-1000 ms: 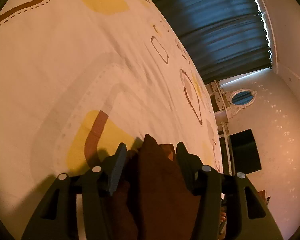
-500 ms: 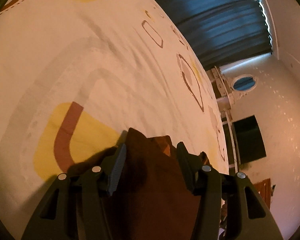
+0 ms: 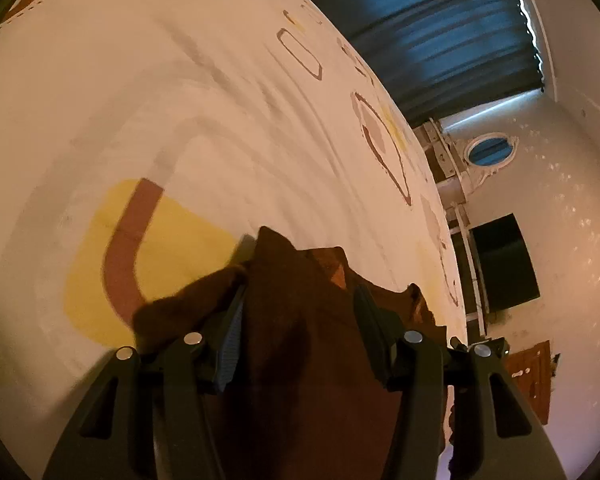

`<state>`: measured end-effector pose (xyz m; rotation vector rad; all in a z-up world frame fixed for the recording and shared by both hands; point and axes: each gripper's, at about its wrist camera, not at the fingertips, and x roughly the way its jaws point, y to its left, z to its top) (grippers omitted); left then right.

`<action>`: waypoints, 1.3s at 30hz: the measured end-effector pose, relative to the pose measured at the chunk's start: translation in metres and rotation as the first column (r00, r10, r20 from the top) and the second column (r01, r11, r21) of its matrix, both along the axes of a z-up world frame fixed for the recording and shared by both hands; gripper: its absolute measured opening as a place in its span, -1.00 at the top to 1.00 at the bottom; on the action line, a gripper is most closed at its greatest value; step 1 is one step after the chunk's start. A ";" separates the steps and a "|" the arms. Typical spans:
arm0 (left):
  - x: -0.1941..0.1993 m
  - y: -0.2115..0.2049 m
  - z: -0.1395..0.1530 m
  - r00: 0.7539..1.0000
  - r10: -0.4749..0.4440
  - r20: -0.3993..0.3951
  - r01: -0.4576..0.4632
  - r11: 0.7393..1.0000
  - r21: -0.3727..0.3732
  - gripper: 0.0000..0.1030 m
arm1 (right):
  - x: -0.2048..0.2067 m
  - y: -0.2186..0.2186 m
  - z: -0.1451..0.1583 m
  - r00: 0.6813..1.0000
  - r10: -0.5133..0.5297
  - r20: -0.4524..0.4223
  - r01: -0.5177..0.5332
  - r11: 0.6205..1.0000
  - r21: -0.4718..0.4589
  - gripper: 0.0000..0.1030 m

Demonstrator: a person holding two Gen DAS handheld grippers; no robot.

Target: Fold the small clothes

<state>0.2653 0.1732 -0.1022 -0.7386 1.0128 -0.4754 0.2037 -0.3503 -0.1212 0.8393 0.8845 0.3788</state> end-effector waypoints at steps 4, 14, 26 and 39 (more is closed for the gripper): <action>0.002 -0.006 0.000 1.000 -0.011 -0.008 0.012 0.997 0.078 0.91 | 0.001 0.006 0.003 1.000 0.011 0.008 -0.010 0.998 -0.059 0.92; -0.003 0.011 0.037 0.982 0.099 0.158 -0.115 0.988 0.099 0.92 | 0.003 0.012 0.038 0.987 -0.008 0.161 0.020 0.997 -0.074 0.94; -0.008 0.006 0.005 0.998 0.059 0.031 -0.061 0.995 0.077 0.34 | 0.005 -0.008 -0.008 0.996 -0.082 0.025 0.081 0.996 0.031 0.65; -0.157 0.016 0.009 0.994 0.110 -0.025 -0.110 0.994 0.019 -0.05 | -0.129 0.034 -0.013 0.986 0.161 -0.042 -0.159 0.987 0.031 0.48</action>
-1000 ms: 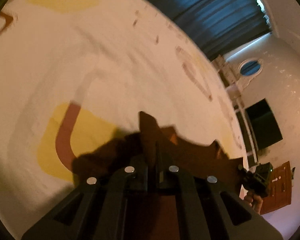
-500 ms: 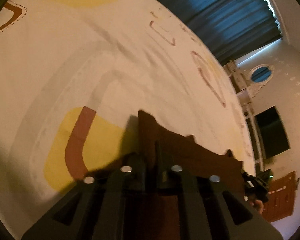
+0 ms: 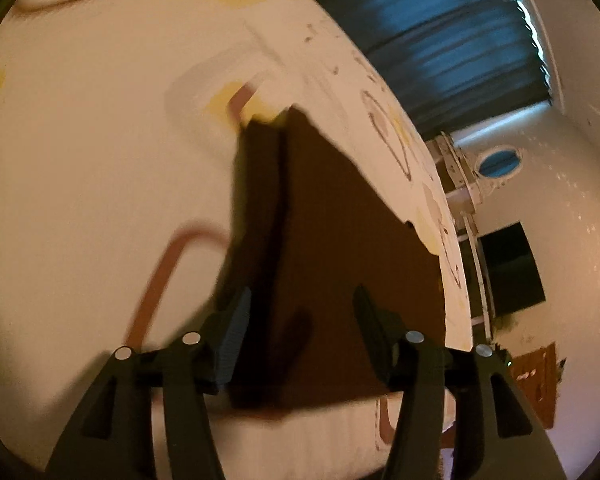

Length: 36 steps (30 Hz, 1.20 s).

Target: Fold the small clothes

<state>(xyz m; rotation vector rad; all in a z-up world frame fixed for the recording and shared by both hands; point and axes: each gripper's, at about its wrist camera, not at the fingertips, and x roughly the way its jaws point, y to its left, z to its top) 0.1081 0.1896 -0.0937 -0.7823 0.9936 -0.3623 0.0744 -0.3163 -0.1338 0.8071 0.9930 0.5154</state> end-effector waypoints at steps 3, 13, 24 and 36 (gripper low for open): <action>-0.014 -0.010 -0.010 0.999 0.023 -0.029 -0.023 1.000 0.008 -0.05 | -0.009 0.012 -0.004 1.000 0.020 0.010 -0.020 0.999 -0.039 0.50; 0.002 -0.052 0.001 1.000 -0.013 0.000 0.012 0.916 0.401 0.32 | -0.027 0.002 0.005 0.999 0.010 0.030 -0.009 0.999 -0.036 0.95; -0.004 -0.032 -0.004 0.997 -0.080 -0.001 0.075 0.929 0.362 0.39 | -0.033 -0.019 -0.025 0.999 -0.041 -0.013 0.041 0.999 0.009 0.96; -0.013 -0.029 -0.002 0.993 -0.119 0.025 0.105 0.946 0.306 0.17 | -0.035 -0.028 -0.020 0.996 -0.076 -0.047 0.078 0.996 0.047 0.65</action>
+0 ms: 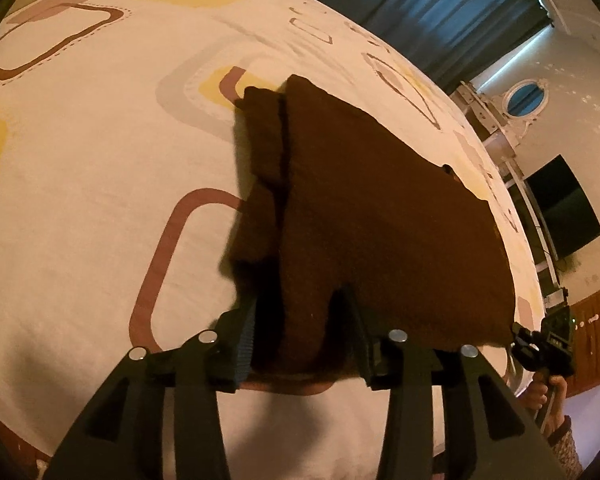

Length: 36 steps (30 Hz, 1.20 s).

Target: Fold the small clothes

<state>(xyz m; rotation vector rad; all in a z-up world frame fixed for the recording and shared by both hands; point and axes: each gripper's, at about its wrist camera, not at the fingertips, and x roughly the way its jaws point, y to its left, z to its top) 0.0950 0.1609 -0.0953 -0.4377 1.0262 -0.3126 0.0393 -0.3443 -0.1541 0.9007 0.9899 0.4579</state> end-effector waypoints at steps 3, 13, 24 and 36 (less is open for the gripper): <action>0.000 0.001 0.000 1.000 0.008 -0.001 -0.008 1.000 -0.029 0.04 | 0.002 0.004 0.003 1.000 -0.011 0.003 0.011 1.000 0.018 0.38; 0.001 -0.014 0.002 0.999 0.033 -0.011 -0.032 0.999 0.027 -0.07 | 0.009 0.020 0.005 1.000 -0.015 -0.007 0.014 0.996 -0.089 0.82; 0.003 -0.005 0.000 1.000 0.015 -0.024 -0.015 1.000 -0.019 -0.07 | -0.008 -0.013 0.004 0.995 -0.091 -0.040 0.088 0.992 -0.088 0.85; -0.005 0.014 0.000 0.999 0.029 -0.026 -0.033 0.986 -0.162 -0.11 | 0.012 0.081 0.075 0.993 0.025 0.116 -0.019 0.999 -0.047 0.47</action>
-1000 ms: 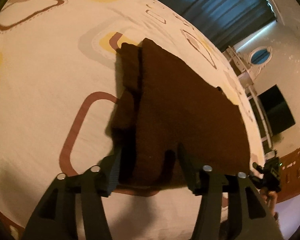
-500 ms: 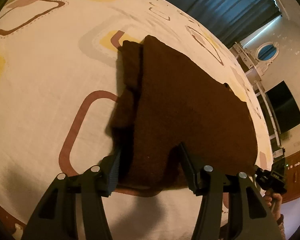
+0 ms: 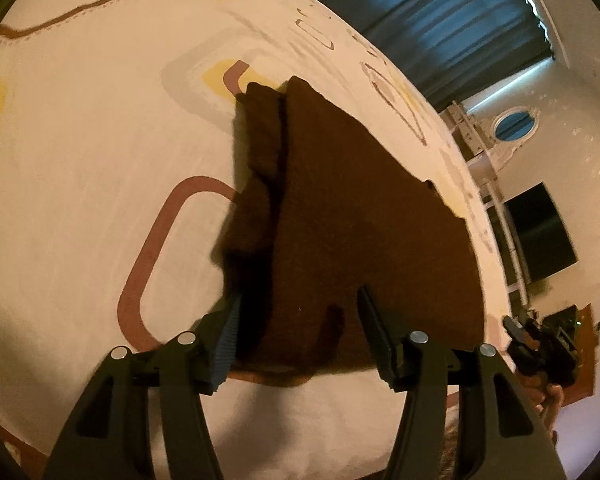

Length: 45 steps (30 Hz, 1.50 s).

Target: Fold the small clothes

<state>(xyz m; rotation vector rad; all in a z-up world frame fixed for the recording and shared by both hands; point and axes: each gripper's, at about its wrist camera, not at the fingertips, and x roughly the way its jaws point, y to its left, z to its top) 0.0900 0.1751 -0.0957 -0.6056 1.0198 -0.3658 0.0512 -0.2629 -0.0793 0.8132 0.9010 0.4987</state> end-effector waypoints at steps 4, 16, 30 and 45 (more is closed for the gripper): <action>-0.009 0.007 0.007 1.000 -0.005 0.016 0.006 1.000 -0.026 -0.14 | 0.017 0.056 -0.006 0.995 0.103 -0.019 -0.102 0.994 0.033 0.47; 0.030 0.030 0.021 1.000 0.012 0.025 -0.013 1.000 0.020 -0.38 | 0.013 0.108 -0.062 0.974 0.174 -0.144 -0.174 0.985 0.014 0.26; 0.122 0.020 -0.009 0.997 0.007 -0.072 -0.016 0.992 -0.128 -0.39 | 0.009 0.113 -0.060 0.978 0.174 -0.119 -0.176 0.984 -0.008 0.25; 0.131 -0.002 -0.013 0.990 -0.055 -0.126 0.055 0.998 -0.002 0.68 | -0.001 0.121 -0.057 0.988 0.136 -0.075 -0.138 0.990 -0.028 0.25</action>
